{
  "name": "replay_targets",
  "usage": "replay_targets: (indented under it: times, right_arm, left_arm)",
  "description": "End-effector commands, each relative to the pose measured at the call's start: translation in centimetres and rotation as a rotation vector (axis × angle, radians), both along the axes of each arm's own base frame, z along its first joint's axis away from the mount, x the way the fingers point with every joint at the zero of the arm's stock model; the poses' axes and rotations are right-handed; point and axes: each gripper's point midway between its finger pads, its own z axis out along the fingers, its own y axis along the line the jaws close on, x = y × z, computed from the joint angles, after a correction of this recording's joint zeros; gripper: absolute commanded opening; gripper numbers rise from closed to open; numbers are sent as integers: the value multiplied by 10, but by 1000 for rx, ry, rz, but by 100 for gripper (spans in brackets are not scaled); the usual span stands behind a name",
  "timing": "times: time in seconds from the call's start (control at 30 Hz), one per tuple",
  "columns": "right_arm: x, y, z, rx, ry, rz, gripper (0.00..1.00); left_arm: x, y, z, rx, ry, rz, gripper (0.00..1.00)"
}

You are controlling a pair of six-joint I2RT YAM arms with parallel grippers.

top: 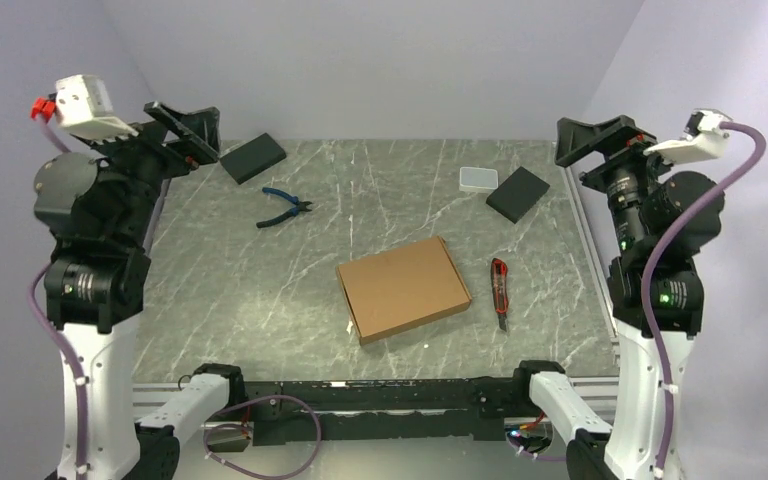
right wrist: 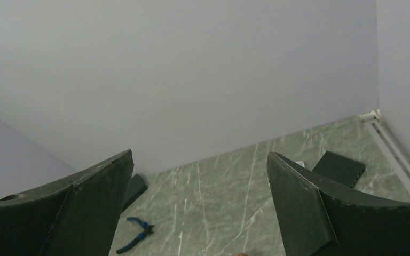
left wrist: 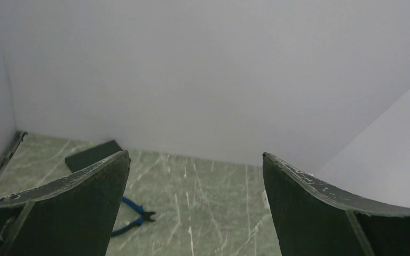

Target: Unpack the express box

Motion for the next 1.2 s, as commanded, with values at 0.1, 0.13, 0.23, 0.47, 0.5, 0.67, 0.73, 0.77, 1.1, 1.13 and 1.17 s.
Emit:
replay_targets:
  times: [0.1,0.13,0.23,0.47,0.5,0.67,0.73,0.77,1.1,1.13,1.17]
  right_arm:
    - [27,20,-27,42,112,108,100]
    - [32,23,-34,46,144,121,100]
    - [53,35,-59,83,262,110,100]
    - [86,97,-121,2,500,139,100]
    - [89,110,-133,7,527,178,100]
    - [88,164,-185,5,658,355,100]
    - [84,177,-207,-17,714,385,100]
    - [81,182,-217,-28,737,405,100]
    - [30,203,-318,-95,1030,592,100]
    - [24,203,-323,-90,1046,602,100]
    - [19,201,-329,-82,1067,592,100]
  left_arm:
    - [31,-9,-49,-13,177,-28,99]
    - [36,-13,-59,-8,210,-44,99]
    - [52,-28,-87,18,306,-123,99]
    - [74,-46,-153,5,522,-210,99]
    - [75,-46,-162,-1,552,-210,99]
    - [82,-50,-208,-31,681,-218,99]
    - [85,-52,-226,-47,731,-227,99]
    - [86,-55,-233,-56,748,-245,99]
    - [118,-91,-296,-212,889,-569,99]
    - [123,-97,-299,-226,898,-609,99]
    - [129,-103,-303,-243,907,-656,99]
